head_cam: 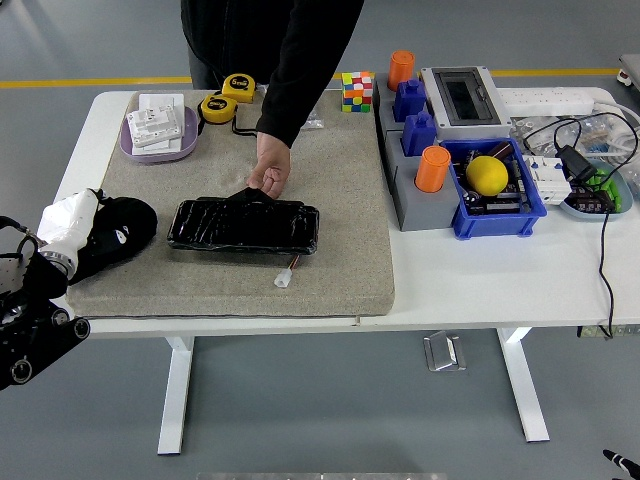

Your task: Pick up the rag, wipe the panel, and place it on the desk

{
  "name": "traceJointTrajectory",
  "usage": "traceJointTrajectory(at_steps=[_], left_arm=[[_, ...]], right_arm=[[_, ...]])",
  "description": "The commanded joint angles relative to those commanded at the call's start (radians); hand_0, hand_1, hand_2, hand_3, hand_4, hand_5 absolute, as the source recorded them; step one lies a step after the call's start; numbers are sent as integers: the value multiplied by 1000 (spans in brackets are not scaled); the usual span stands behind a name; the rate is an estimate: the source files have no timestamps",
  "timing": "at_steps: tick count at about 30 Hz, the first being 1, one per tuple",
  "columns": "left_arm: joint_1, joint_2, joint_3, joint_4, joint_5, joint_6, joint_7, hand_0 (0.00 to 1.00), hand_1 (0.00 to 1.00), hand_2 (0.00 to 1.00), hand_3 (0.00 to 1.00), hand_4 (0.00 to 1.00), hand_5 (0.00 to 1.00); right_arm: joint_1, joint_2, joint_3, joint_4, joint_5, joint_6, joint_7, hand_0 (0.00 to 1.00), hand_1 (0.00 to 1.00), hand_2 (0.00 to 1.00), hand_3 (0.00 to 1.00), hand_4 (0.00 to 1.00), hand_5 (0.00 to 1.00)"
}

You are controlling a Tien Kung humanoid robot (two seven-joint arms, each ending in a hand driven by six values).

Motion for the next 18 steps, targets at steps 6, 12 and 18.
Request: traceJointTrajectory(at_steps=[6,12,18], left_arm=[[1,16,-7,-24,-6,-24,6,495,707,808,775,998,327],[4,33,-12,-59,-32,-44,2,506,723,823,784,998,397],[4,42,-14,-82,-60,-44,-1,506,726,826,787,998,420]], right_arm=[[1,0,2,-1,1,-1,1,763,569,702,612,998,559],[0,3,2,-3,2,-1,2,763,569,702,611,998,557],[2,4,1,-3,4,-1,3,763,568,701,611,998,554]])
